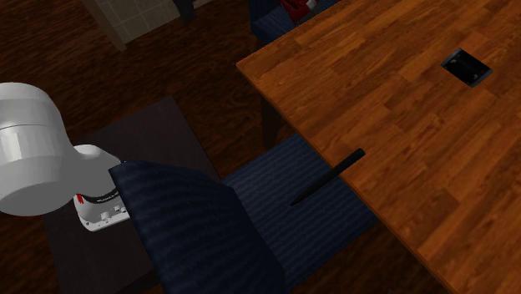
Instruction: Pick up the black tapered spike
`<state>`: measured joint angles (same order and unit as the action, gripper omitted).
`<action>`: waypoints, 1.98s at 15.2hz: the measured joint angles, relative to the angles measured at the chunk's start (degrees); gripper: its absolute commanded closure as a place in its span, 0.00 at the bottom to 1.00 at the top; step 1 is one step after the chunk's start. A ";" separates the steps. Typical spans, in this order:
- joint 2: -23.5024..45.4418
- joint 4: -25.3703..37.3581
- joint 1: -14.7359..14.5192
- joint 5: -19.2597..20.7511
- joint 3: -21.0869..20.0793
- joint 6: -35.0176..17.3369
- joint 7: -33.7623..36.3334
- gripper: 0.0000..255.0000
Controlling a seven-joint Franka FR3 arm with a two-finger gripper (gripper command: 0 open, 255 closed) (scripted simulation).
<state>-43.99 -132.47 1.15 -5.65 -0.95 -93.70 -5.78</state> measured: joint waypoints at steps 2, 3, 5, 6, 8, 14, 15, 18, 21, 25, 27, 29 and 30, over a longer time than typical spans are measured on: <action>0.76 0.03 0.22 0.31 0.24 -0.62 -0.24 0.00; 1.69 0.20 0.53 0.72 0.50 -1.22 -0.45 0.00; 4.13 0.48 1.32 1.81 1.32 -3.01 -1.16 0.00; 5.53 -0.18 1.74 2.35 1.73 -4.79 -1.56 0.00; 8.39 0.07 2.65 3.51 2.73 -7.06 -2.39 0.00; 17.92 2.10 5.07 6.50 5.33 -13.69 -4.15 0.00; 19.14 2.20 5.44 6.93 5.66 -14.68 -4.25 0.00; 24.67 4.90 6.70 8.18 7.25 -17.21 -5.36 0.00; 29.31 6.34 7.85 9.22 8.60 -20.08 -6.15 0.00; 37.48 11.76 9.22 9.95 10.34 -22.54 -7.19 0.00; 40.46 13.61 9.96 10.33 11.16 -23.53 -7.65 0.00; 44.40 16.60 10.84 10.41 12.10 -24.40 -8.50 0.00; 46.03 17.35 11.29 10.49 12.54 -25.22 -8.83 0.00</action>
<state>2.03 -115.12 12.43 4.84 11.59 -118.92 -14.62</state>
